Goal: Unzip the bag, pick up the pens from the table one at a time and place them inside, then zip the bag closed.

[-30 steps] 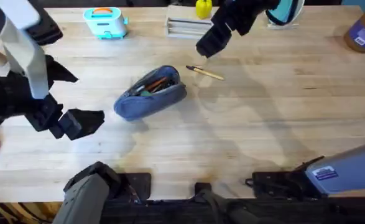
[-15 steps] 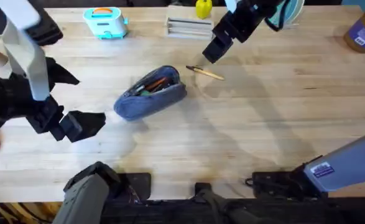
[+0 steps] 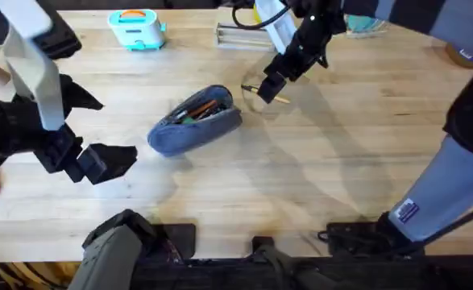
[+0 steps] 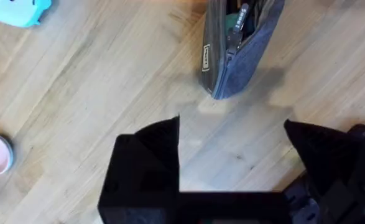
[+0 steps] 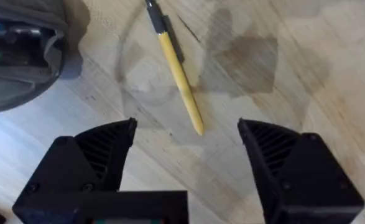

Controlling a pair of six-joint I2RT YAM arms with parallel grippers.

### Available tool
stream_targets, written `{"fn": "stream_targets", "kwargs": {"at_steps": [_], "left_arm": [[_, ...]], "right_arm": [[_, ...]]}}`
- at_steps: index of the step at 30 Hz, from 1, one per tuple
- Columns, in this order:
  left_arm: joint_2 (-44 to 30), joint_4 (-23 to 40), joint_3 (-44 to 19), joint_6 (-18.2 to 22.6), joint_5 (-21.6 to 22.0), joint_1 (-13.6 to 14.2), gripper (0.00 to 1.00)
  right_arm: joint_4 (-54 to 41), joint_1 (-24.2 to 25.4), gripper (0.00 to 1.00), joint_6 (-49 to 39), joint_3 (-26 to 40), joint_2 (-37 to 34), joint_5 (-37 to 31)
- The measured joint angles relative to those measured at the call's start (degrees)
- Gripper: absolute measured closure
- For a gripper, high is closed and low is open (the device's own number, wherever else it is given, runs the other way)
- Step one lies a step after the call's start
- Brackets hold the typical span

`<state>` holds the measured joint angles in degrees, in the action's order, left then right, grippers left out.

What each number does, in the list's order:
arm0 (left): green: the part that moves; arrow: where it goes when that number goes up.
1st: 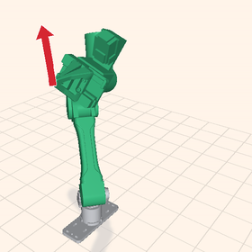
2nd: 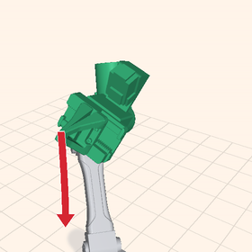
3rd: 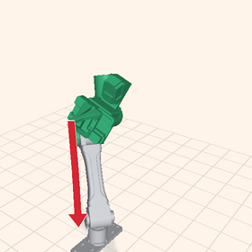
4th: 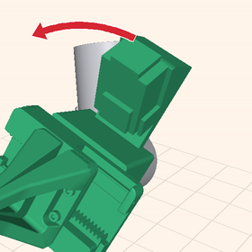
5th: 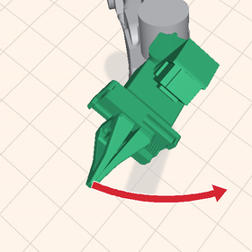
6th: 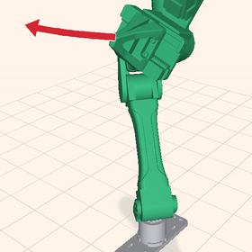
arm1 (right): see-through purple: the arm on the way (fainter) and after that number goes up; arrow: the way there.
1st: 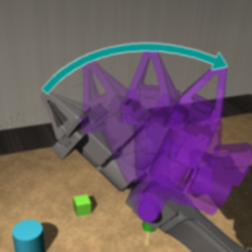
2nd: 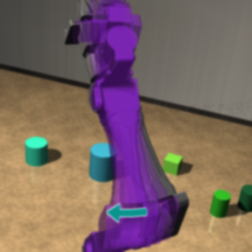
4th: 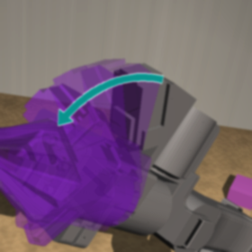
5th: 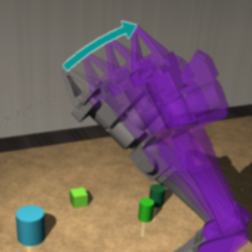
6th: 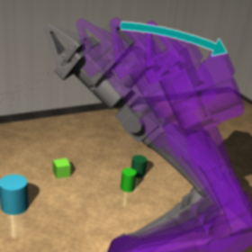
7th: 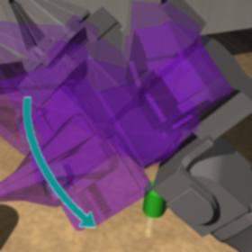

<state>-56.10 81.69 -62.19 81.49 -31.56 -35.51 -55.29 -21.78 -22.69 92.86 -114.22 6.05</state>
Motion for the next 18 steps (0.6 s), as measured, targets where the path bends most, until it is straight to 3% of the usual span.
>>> {"fn": "stream_targets", "kwargs": {"at_steps": [13, 15, 18], "left_arm": [[0.0, 0.0, 0.0, 0.0, 0.0, 0.0, 0.007], [0.0, 0.0, 0.0, 0.0, 0.0, 0.0, 0.007], [0.0, 0.0, 0.0, 0.0, 0.0, 0.0, 0.008]], "right_arm": [[2.4, -3.5, 0.022, 1.3, -0.6, -5.4, -4.0], [2.4, -3.6, 0.113, 1.2, -0.5, -5.5, -4.9], [2.6, -3.5, 0.387, 1.3, -0.4, -5.7, -6.0]]}}
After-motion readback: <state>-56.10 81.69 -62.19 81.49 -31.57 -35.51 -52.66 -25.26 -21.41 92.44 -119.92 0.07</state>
